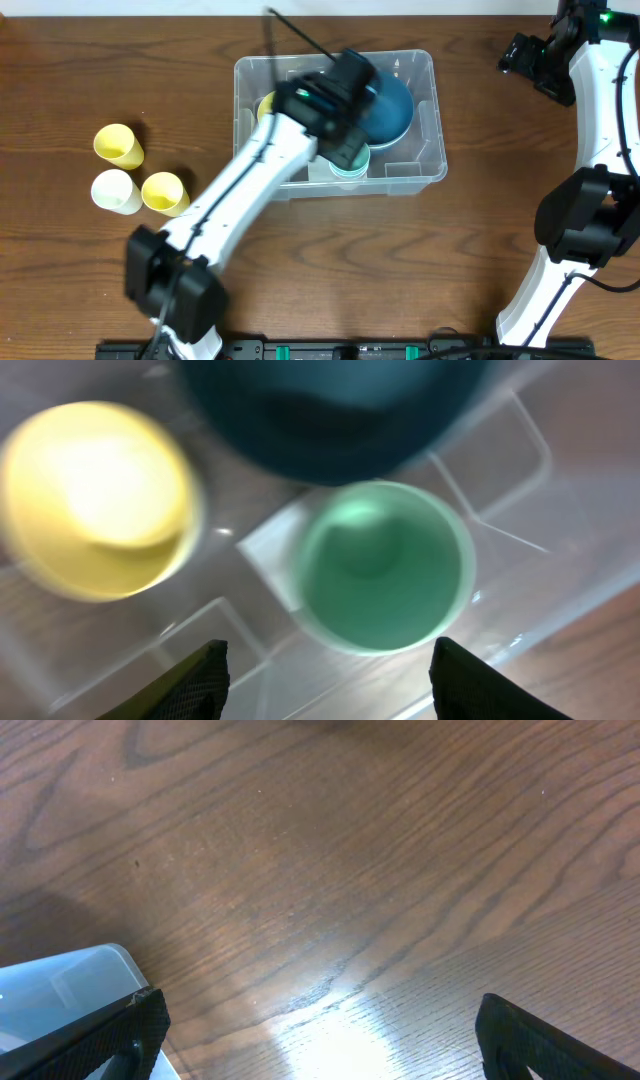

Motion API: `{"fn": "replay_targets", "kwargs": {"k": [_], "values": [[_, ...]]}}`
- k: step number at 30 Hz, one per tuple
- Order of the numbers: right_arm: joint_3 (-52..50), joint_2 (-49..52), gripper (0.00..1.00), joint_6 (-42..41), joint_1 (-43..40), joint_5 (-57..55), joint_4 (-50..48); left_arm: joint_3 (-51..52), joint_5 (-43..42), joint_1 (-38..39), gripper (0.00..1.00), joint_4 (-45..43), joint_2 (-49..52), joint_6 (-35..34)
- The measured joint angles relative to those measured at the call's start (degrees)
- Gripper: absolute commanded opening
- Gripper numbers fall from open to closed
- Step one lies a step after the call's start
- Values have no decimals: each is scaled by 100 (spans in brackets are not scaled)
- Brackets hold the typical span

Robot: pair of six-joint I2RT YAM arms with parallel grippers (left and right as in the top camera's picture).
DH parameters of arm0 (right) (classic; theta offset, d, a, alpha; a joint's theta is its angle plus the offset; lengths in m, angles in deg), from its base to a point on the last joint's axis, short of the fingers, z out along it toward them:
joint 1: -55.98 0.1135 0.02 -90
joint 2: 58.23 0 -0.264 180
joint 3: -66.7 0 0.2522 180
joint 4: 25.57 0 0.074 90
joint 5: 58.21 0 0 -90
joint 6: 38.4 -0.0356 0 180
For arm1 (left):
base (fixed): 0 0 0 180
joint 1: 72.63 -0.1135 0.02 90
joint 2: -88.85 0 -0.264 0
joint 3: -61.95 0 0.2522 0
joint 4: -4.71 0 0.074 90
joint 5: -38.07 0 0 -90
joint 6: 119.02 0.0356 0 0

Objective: Pack container
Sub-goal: 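Carry the mint green cup into the bin onto the light blue cup, then move the left gripper to a yellow cup and grip its rim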

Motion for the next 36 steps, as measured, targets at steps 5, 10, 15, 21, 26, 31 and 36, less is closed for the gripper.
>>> {"fn": "replay_targets", "kwargs": {"k": [5, 10, 15, 21, 26, 31, 36], "values": [[0, 0, 99, 0, -2, 0, 0, 0, 11, -1021, 65, 295, -990, -264], [0, 0, 99, 0, -2, 0, 0, -83, 85, -2424, 65, 975, -1849, -507], [0, 0, 99, 0, 0, 0, 0, 24, 120, -3539, 65, 1453, -1853, -944], [0, 0, 99, 0, 0, 0, 0, 1012, 118, -3904, 65, 1320, -1554, -1134], [0, 0, 99, 0, -2, 0, 0, 1751, 101, -3974, 65, 957, -1335, -1154], [0, 0, 99, 0, -2, 0, 2, 2293, 98, -4000, 65, 470, -1292, -1222], [0, 0, 99, 0, -2, 0, 0, 2830, 96, -4000, 64, -57, -1292, -1261]]}}
